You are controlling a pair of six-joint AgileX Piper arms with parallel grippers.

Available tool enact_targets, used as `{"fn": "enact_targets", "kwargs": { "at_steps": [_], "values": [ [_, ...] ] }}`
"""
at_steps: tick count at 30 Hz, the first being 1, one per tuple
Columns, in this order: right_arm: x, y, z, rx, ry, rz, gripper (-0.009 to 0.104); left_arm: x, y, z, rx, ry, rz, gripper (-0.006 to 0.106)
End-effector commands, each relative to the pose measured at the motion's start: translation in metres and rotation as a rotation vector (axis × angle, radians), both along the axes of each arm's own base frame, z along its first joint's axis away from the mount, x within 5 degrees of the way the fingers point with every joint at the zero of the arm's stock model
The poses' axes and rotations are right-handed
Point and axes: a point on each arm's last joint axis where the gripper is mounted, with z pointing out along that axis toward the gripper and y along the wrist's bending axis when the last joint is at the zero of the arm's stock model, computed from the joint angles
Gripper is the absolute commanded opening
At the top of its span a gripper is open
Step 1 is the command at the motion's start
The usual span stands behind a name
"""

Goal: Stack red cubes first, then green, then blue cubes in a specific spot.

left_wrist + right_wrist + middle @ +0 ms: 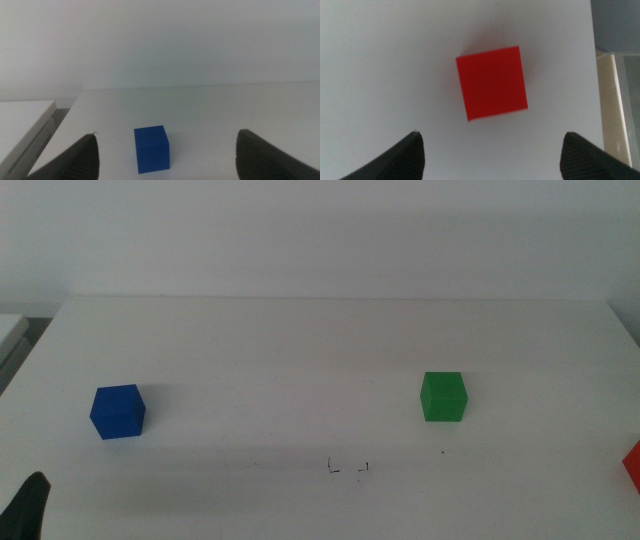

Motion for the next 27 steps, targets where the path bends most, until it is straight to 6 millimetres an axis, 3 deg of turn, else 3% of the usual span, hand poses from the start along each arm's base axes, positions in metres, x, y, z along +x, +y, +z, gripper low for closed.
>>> {"fn": "enact_targets", "kwargs": {
  "at_steps": [1,14,27],
  "values": [
    [0.008,-0.006,-0.007,-0.015,-0.01,0.012,0.093,0.0,0.0,0.002,-0.003,-0.02,0.001,0.094],
    [0.035,-0.015,-0.057,-0.024,0.048,0.048,0.093,0.0,0.0,0.002,-0.003,-0.02,0.001,0.094],
    [0.044,-0.018,-0.082,-0.028,0.074,0.059,0.091,0.0,0.0,0.002,-0.003,-0.02,0.001,0.094]
  ]
}}
